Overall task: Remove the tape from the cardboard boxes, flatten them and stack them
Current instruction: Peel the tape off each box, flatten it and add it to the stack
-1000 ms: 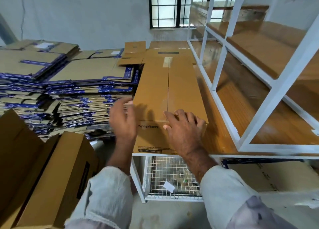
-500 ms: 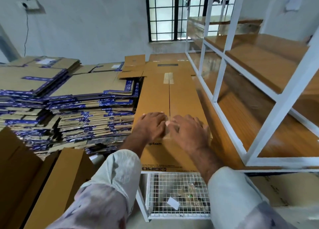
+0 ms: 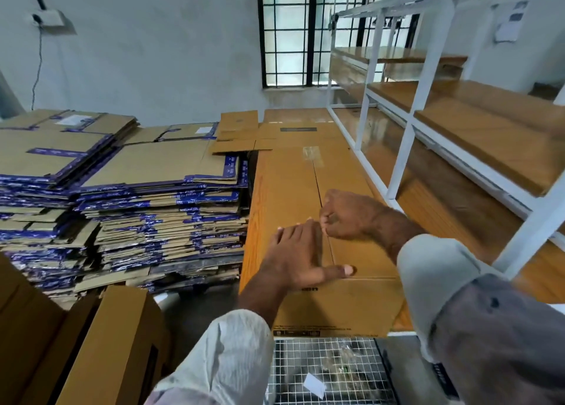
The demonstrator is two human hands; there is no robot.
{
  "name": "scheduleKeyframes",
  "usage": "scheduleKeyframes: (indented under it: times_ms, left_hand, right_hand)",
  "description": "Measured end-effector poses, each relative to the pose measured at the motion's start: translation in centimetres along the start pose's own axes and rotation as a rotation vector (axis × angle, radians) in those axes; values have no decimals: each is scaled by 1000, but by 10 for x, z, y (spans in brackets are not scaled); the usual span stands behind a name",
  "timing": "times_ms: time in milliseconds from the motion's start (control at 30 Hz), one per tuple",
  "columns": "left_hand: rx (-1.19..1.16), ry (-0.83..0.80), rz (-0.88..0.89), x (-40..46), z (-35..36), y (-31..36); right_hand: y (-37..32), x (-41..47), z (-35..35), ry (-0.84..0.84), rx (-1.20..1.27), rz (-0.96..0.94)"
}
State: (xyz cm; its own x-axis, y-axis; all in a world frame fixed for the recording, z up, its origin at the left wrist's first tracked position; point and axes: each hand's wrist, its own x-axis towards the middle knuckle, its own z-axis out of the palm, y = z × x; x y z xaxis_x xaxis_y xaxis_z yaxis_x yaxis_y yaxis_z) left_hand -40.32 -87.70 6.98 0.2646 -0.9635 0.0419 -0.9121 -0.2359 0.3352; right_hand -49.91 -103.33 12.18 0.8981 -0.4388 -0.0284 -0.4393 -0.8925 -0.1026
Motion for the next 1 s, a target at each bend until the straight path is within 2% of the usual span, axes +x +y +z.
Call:
scheduleKeyframes:
  times_ms: [233, 433, 533, 667, 733, 833, 1000]
  left_hand:
    - [-33, 15, 13, 2, 2, -5]
    - [-23, 5, -4, 6, 8, -9]
    - [-28, 15, -8, 4, 8, -8]
    - [-66, 96, 28, -1, 6, -5]
    - [-53, 153, 152, -7, 10, -6]
    - [121, 134, 409, -11, 16, -13]
    - [222, 92, 446, -13, 11, -14]
  right_hand:
    - [2, 19, -1, -216, 195, 77]
    - [-7, 27, 9, -287, 60, 195]
    - [-24, 7, 7, -152, 13, 224]
    - [-51, -55, 4, 137, -82, 213]
    - [-60, -91, 8, 332, -121, 206]
    - [-80, -141, 23, 586, -246, 295]
    - [-134, -208, 77, 791, -231, 396]
